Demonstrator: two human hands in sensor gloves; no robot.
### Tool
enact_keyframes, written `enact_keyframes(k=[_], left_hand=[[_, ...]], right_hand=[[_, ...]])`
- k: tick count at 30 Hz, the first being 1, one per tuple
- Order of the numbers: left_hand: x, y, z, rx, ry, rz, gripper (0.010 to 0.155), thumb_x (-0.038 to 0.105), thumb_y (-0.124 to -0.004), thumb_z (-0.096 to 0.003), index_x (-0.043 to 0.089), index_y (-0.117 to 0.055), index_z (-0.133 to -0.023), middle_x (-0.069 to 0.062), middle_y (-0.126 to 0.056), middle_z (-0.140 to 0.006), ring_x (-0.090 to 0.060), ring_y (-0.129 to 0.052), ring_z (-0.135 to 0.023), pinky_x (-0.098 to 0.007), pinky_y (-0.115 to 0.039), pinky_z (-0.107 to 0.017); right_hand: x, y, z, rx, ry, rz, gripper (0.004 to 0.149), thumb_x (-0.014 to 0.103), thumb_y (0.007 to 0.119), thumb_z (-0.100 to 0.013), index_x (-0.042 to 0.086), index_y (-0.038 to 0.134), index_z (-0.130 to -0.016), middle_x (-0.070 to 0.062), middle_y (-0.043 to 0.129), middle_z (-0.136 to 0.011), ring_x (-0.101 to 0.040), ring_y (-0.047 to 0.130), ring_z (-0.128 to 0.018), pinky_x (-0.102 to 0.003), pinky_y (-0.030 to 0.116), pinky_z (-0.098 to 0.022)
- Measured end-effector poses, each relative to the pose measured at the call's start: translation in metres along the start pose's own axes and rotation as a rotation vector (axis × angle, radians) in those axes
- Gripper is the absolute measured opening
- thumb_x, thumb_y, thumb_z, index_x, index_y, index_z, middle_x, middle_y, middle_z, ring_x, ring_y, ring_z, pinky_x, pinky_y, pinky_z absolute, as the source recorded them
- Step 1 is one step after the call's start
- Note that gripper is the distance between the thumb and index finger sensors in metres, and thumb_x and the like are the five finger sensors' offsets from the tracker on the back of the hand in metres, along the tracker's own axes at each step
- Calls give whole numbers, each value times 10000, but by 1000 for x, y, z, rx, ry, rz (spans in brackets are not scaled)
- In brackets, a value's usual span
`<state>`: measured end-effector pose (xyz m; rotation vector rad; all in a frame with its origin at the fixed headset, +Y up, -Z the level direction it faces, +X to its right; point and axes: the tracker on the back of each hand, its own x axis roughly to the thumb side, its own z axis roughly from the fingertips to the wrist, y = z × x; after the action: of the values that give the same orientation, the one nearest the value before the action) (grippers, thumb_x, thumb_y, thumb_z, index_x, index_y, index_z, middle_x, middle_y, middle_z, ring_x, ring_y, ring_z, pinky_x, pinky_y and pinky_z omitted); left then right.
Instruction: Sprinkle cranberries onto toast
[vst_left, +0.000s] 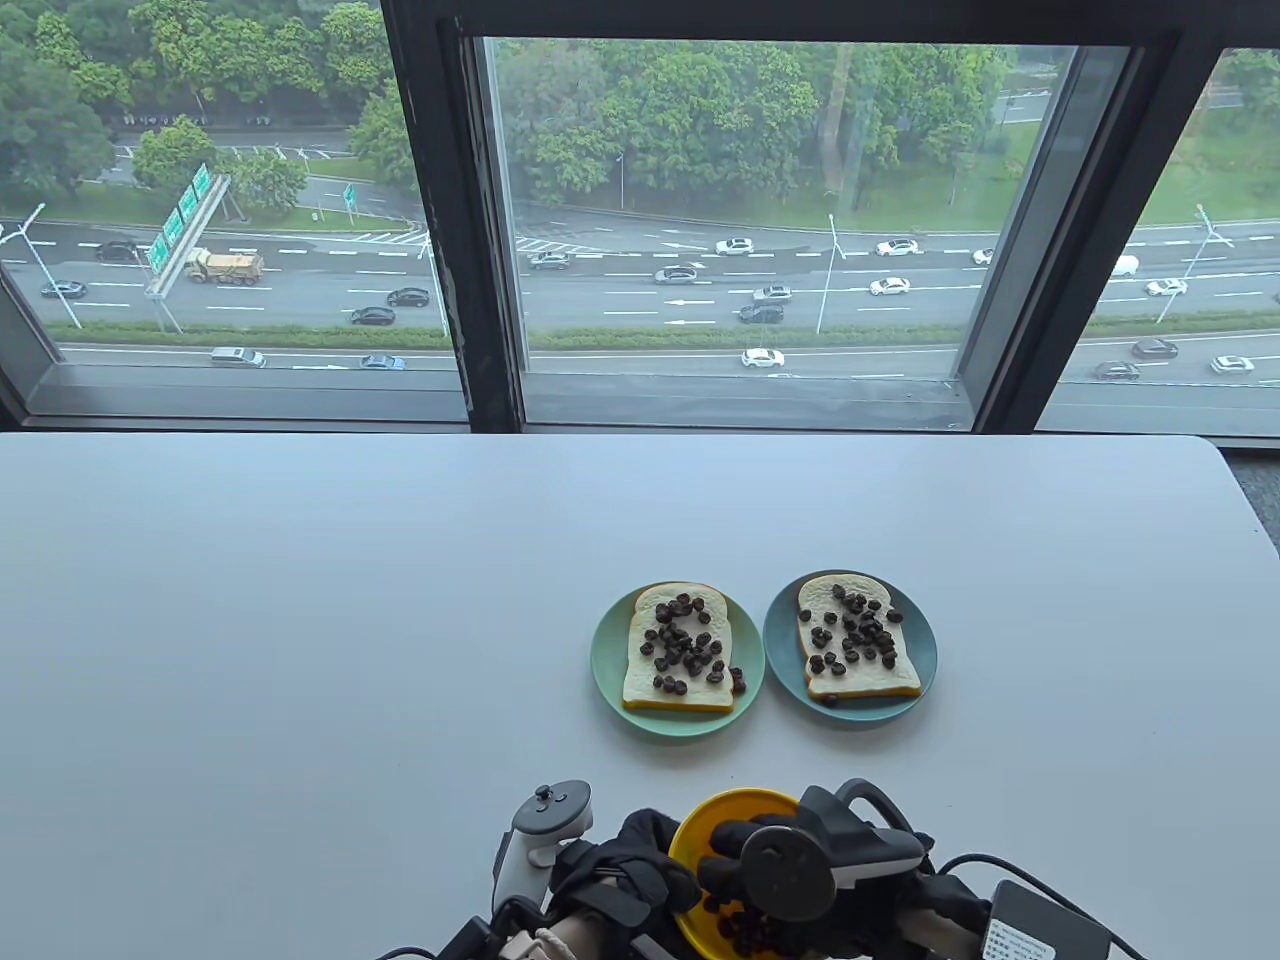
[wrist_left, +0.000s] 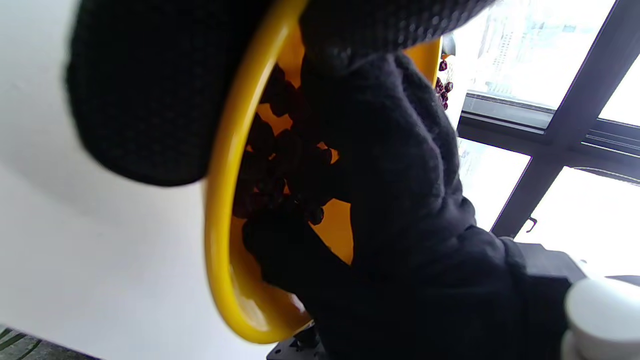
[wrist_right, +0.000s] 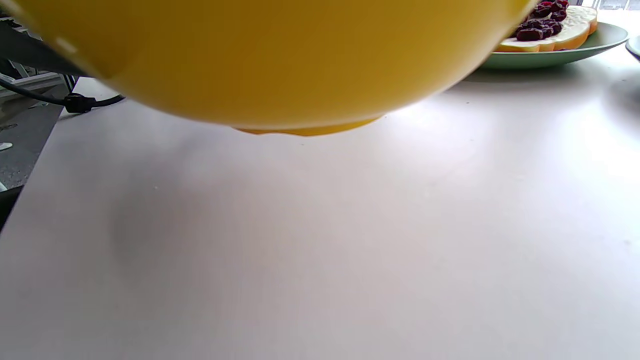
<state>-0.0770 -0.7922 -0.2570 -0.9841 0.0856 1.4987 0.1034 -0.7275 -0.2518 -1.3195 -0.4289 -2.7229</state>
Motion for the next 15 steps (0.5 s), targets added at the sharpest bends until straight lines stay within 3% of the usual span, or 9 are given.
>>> enact_keyframes(k=[3, 6, 9, 15], left_hand=[[-1, 0, -1, -2, 2, 3, 563, 149, -774, -415, 230, -426, -850, -187, -588, -687, -333, -755, -453, -410, -980, -216], [-2, -1, -1, -5, 10, -13, 563, 146, -775, -414, 228, -428, -850, -189, -587, -686, -336, -752, -453, -414, -977, -214], [-2, -2, -1, -7, 6, -17, 562, 145, -775, -414, 227, -431, -851, -191, -587, -685, -337, -751, -450, -416, -974, -211], [-5, 2, -3, 10, 47, -21, 554, 150, -766, -418, 235, -431, -852, -173, -609, -693, -325, -768, -455, -399, -979, -214]], right_hand=[[8, 3, -1, -73, 26, 129, 654, 309, 790, -318, 377, 519, -909, 2, 578, -958, -267, 714, -802, -205, 814, -496], [15, 4, -1, -147, 18, 229, 558, 299, 828, -276, 377, 653, -800, 30, 735, -825, -212, 874, -664, -158, 914, -379], [15, 2, 3, -217, 19, 216, 422, 296, 852, -253, 391, 767, -654, 69, 826, -716, -167, 942, -566, -148, 952, -297], [10, -9, 11, -291, 20, 163, 378, 292, 878, -246, 399, 808, -601, 97, 863, -658, -126, 962, -522, -143, 968, -271]])
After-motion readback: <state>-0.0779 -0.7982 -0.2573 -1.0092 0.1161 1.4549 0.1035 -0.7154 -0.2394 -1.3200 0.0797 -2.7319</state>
